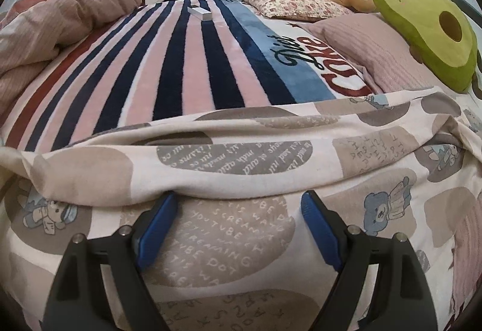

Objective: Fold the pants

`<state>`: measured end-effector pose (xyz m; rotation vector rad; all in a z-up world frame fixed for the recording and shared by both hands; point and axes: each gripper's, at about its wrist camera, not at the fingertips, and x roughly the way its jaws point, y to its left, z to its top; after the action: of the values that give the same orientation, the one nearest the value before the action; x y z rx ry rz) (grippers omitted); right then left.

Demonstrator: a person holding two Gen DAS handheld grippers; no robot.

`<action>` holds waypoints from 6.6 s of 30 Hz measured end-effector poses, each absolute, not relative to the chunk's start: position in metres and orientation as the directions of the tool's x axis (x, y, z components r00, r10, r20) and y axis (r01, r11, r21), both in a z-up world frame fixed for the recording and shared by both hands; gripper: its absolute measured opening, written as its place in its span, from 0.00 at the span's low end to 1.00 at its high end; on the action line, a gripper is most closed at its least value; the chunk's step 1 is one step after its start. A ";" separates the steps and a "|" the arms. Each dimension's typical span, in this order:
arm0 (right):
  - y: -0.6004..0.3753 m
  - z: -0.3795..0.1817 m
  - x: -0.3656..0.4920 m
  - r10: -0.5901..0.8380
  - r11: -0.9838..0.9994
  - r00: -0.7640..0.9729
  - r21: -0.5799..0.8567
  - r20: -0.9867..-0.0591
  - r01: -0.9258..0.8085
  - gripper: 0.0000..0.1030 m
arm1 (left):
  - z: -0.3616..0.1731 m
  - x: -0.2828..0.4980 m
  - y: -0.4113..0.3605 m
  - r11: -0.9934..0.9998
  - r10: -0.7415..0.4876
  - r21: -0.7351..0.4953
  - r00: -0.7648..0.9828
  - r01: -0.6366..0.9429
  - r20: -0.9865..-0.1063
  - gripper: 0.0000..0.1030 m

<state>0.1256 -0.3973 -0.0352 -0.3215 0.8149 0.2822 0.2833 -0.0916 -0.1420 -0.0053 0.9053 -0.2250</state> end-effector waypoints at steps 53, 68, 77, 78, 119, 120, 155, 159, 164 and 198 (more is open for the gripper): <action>-0.487 0.007 0.263 -0.201 0.965 0.797 -0.255 -0.570 0.061 0.53 | -0.109 0.350 -0.069 1.000 0.029 0.024 0.691 -0.017 -0.722 0.65; -0.402 -0.003 0.239 0.177 0.935 0.736 -0.122 -0.653 -0.333 0.26 | -0.135 0.328 -0.127 0.958 -0.209 -0.070 0.506 0.280 -0.837 0.67; -0.403 -0.056 0.293 0.114 0.962 0.600 -0.062 -0.792 -0.265 0.26 | -0.141 0.356 -0.120 0.987 -0.092 0.004 0.588 0.161 -0.804 0.67; -0.407 -0.053 0.296 0.087 0.970 0.618 -0.076 -0.781 -0.232 0.29 | -0.139 0.360 -0.116 0.992 -0.072 0.007 0.605 0.128 -0.793 0.67; -0.473 -0.045 0.241 0.128 0.979 0.700 0.204 -0.703 0.027 0.73 | -0.155 0.235 0.104 0.867 0.039 -0.297 0.649 -0.400 -0.760 0.77; -0.472 -0.046 0.246 0.126 0.978 0.700 0.206 -0.703 0.031 0.74 | -0.155 0.241 0.105 0.863 0.053 -0.293 0.650 -0.412 -0.758 0.77; -0.529 -0.020 0.029 0.129 0.950 0.782 0.303 -0.610 0.079 0.04 | -0.097 0.051 0.033 0.973 -0.028 -0.174 0.674 -0.151 -0.738 0.12; -0.529 -0.034 0.025 0.111 0.954 0.759 0.283 -0.642 0.099 0.15 | -0.097 0.043 0.036 0.983 0.014 -0.110 0.658 -0.147 -0.753 0.58; -0.535 -0.036 0.025 0.128 0.954 0.757 0.288 -0.641 0.083 0.50 | -0.078 0.022 0.045 0.982 0.074 -0.067 0.684 -0.177 -0.726 0.65; -0.561 0.018 0.004 -0.220 0.958 0.792 0.027 -0.569 0.285 0.48 | -0.067 0.092 -0.046 0.971 -0.239 -0.166 0.680 0.171 -0.693 0.71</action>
<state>0.0039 -0.5613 0.0179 0.1130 0.5978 -0.2719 0.0924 -0.0462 -0.0672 -0.0899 0.7902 -0.2305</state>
